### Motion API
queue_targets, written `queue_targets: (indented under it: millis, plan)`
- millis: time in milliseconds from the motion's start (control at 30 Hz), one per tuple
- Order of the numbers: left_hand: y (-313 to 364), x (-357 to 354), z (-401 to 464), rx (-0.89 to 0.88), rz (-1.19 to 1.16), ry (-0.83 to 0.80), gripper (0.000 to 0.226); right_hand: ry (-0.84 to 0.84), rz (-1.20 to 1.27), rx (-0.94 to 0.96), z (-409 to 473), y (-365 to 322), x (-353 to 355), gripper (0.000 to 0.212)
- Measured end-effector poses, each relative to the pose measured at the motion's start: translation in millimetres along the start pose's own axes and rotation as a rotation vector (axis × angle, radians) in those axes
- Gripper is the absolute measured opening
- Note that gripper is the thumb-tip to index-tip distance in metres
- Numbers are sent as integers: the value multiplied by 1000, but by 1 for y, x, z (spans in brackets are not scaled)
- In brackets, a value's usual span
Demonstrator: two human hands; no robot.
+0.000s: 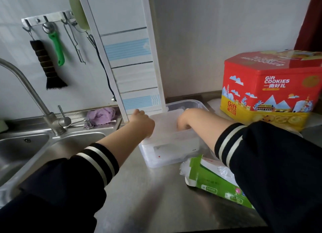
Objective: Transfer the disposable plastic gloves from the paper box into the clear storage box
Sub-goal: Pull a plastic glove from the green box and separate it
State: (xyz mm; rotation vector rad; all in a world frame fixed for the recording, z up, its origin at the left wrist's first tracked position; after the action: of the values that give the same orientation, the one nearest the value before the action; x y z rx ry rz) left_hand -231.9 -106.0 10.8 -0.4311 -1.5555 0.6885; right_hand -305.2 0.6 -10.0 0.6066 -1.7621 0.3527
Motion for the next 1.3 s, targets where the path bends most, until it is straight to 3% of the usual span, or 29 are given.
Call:
queue_targets:
  millis: [67,167,300,367,433,467,533,600,633,700,800,867,900,967,1100,1300]
  plan:
    - [4,-2,2,-23,8,-30,17,24,6,3,-1,0,-2,60]
    - [2,3,5,-12,-53,-10,21,99,16,95,-16,-4,12,34]
    - [-13,23,1,50,-186,46,34,319,364,132,-58,10,61,34]
    - [-20,43,-6,83,-244,125,33,525,526,187,-85,23,84,29]
    - [-24,76,-18,126,-357,316,30,670,740,255,-119,37,90,17]
    - [-25,97,-28,149,-440,487,27,677,871,285,-133,43,86,11]
    - [-14,136,-64,145,-674,890,24,585,1008,296,-155,53,61,7]
    - [14,152,-99,78,-936,1081,19,472,938,233,-166,65,24,11]
    - [33,150,-108,36,-1054,1072,18,433,831,184,-168,72,3,14]
    - [78,135,-112,-44,-1270,884,24,352,637,94,-172,85,-35,24]
    - [135,96,-102,-123,-1390,500,58,272,644,75,-173,91,-73,14]
    - [158,77,-100,-161,-1394,379,79,359,723,42,-172,98,-80,9]
    - [164,72,-101,-167,-1379,383,85,419,780,17,-172,101,-81,1]
    - [169,66,-104,-133,-1342,438,84,520,823,-6,-173,104,-83,13]
    - [169,66,-110,-61,-1407,520,83,667,743,-12,-177,99,-80,14]
    - [172,63,-107,-74,-1431,492,82,749,1241,-99,-181,114,-89,15]
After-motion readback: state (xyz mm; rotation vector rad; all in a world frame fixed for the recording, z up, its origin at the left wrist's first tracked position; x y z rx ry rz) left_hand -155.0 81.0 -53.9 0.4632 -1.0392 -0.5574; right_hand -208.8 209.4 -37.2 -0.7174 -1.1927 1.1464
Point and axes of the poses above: each hand's wrist, its own z-axis towards the middle knuckle, its own x-axis out of the back of the hand, y = z × x, the point moved 9 cm from there along z, towards the middle knuckle, and after that the axes turned 11 degrees about y, right-handed, at the moved point
